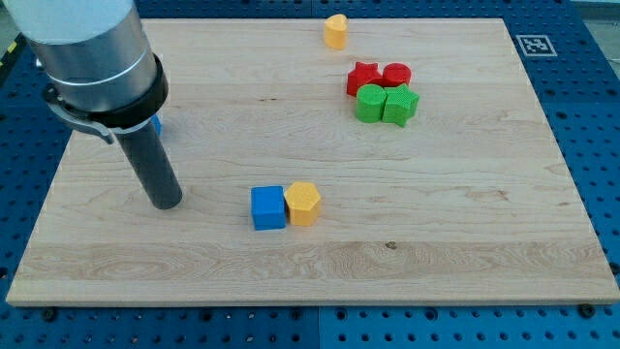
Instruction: Move your arm close to the triangle
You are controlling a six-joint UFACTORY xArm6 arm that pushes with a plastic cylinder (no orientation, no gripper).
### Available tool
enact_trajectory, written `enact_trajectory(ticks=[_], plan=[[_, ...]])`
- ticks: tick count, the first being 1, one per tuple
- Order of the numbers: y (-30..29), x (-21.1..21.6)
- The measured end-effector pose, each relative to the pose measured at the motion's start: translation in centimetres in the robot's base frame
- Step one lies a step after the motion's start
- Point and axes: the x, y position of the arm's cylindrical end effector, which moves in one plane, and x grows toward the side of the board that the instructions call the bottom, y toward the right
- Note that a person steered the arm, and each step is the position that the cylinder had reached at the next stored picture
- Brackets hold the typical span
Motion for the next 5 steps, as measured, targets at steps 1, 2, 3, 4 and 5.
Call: enact_trajectory(ticks=[1,2,3,4,5], plan=[[-1.3,-0.2],[-2.4,-0.7],[-4.7,-2.2],[-6.8,-5.0],[-9.0,-7.9]])
